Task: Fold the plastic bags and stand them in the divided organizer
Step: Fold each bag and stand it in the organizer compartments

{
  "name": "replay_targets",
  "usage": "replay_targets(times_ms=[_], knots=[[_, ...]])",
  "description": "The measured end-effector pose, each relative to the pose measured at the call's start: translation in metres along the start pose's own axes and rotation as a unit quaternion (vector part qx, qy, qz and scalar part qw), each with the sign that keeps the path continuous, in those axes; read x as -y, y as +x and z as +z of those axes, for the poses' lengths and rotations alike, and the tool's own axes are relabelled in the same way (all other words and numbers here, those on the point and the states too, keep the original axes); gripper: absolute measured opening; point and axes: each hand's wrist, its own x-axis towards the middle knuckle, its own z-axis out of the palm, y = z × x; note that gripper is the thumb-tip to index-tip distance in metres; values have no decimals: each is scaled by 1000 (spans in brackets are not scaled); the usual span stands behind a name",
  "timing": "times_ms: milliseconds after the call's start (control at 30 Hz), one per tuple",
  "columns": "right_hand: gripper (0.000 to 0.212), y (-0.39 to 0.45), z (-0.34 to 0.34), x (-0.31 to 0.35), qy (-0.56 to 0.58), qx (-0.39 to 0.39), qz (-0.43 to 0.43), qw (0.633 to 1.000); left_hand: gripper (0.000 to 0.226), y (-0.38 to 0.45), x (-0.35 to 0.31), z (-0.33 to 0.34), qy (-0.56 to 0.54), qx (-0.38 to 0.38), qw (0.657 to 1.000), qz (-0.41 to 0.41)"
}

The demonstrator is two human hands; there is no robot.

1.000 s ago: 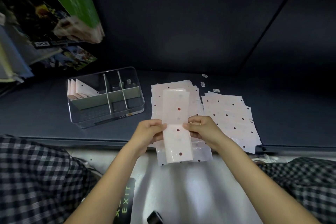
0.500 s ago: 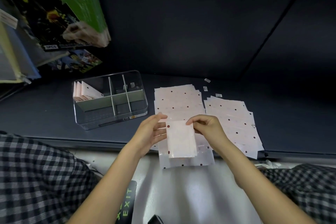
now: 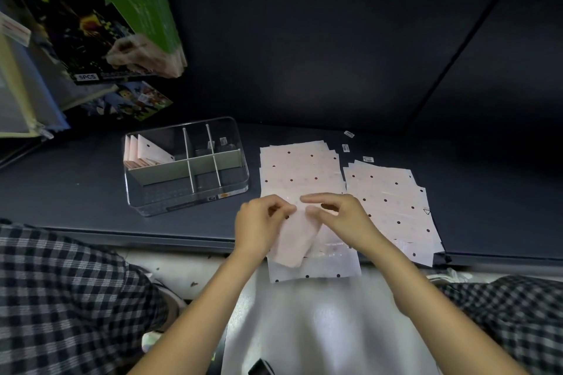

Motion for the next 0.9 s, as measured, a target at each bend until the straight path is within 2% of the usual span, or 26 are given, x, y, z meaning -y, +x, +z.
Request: replay_targets(times_ms=[67, 133, 233, 333, 467, 567, 733, 900], knots=[[15, -1, 4, 2, -55, 30, -14, 998, 9, -4, -3, 2, 64, 5, 995, 71], [12, -2, 4, 2, -88, 28, -11, 996, 9, -5, -4, 1, 85, -1, 989, 121], [11, -1, -7, 1, -94, 20, 0, 995, 12, -1, -5, -5, 61, -27, 988, 138], [17, 0, -15, 3, -84, 20, -11, 996, 15, 3, -8, -9, -11, -11, 995, 103], [18, 1, -21, 6, -28, 2, 0, 1000, 13, 11, -5, -21, -113, 98, 988, -23], [16, 4, -30, 9, 24, -21, 24, 999, 2, 15, 6, -33, -127, 159, 977, -65], [10, 11, -24, 11, 41, -19, 47, 998, 6, 24, 18, -42, -160, 142, 973, -82], [11, 33, -7, 19, 8, -10, 64, 998, 14, 40, 33, -56, -148, 107, 981, -68]])
